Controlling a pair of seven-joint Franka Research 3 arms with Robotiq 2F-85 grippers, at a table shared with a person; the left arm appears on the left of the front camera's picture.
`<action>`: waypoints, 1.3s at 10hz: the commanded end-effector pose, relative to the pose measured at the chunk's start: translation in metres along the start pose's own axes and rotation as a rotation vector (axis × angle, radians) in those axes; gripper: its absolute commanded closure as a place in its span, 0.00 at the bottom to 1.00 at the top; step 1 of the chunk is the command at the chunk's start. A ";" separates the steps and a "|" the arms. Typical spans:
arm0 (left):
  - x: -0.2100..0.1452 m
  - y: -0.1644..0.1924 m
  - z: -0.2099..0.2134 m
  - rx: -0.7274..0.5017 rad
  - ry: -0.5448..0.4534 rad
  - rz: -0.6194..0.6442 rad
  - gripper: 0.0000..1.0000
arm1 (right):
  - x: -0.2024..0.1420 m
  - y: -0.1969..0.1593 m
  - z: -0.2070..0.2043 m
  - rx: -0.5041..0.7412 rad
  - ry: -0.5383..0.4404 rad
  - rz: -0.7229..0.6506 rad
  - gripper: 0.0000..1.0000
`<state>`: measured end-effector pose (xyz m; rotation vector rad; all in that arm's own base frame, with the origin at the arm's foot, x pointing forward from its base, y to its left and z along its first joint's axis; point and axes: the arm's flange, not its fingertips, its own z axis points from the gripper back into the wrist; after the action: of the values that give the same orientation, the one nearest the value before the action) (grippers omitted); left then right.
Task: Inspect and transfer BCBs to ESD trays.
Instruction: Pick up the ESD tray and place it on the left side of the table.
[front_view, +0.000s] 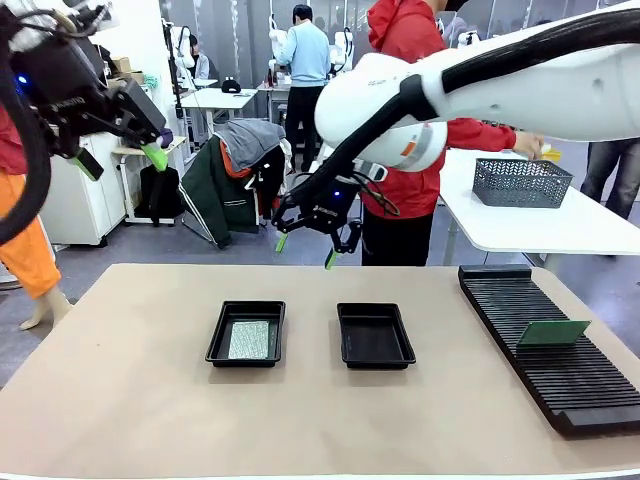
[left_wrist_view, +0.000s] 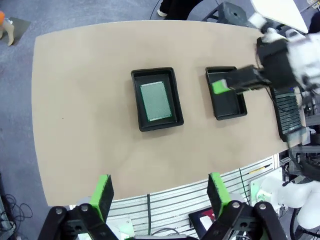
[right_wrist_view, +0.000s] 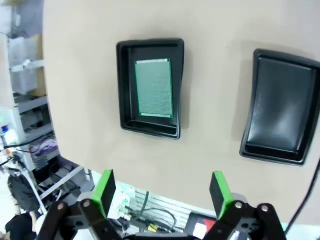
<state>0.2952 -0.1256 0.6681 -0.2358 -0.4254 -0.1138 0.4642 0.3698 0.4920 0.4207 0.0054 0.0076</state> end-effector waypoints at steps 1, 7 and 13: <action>0.017 -0.002 -0.031 0.020 -0.001 0.019 0.00 | -0.029 -0.039 0.005 0.117 -0.018 0.037 0.00; 0.073 0.008 -0.149 0.044 0.219 0.023 0.00 | -0.056 -0.096 0.016 0.346 -0.087 0.009 0.00; 0.095 0.024 -0.256 0.128 0.316 0.062 0.00 | -0.054 -0.094 0.020 0.347 -0.068 0.001 0.00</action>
<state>0.4790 -0.1673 0.4828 -0.1310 -0.0972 -0.0841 0.4099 0.2749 0.4701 0.7782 -0.0654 0.0057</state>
